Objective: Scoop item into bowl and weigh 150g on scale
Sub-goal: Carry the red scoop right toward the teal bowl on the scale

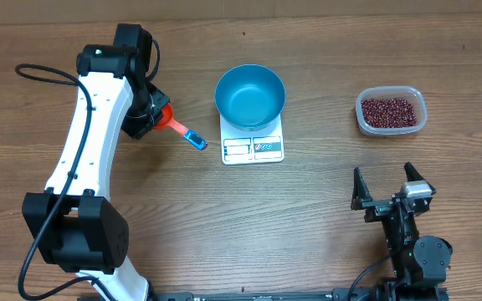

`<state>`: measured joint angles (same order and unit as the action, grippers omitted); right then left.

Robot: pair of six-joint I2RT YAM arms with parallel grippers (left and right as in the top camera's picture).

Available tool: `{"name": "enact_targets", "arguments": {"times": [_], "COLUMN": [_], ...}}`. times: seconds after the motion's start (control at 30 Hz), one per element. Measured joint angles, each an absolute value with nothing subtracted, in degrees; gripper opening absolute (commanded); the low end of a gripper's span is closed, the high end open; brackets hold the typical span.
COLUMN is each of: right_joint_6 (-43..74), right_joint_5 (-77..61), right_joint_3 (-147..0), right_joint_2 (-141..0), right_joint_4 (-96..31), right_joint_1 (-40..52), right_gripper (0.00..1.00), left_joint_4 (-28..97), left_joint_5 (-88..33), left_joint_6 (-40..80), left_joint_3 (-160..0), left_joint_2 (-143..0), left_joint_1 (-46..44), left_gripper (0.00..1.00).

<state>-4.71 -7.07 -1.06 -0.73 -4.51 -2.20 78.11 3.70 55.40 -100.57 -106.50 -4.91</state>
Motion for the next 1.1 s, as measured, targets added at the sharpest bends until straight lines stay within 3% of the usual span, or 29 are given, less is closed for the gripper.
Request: {"name": "enact_targets", "arguments": {"times": [1.1], "right_joint_6": [-4.71], "right_joint_5": [-7.05], "right_joint_3": [-1.06], "right_joint_2": [-0.73], "right_joint_4": [-4.54], "right_joint_1": [-2.22], "right_gripper": [1.0], "left_joint_4": [77.08], "left_joint_5": [2.59], "left_joint_6": [74.17], "left_joint_3": [-100.57], "left_joint_2": [-106.5], "left_joint_1": [-10.52], "left_gripper": [0.04]}}
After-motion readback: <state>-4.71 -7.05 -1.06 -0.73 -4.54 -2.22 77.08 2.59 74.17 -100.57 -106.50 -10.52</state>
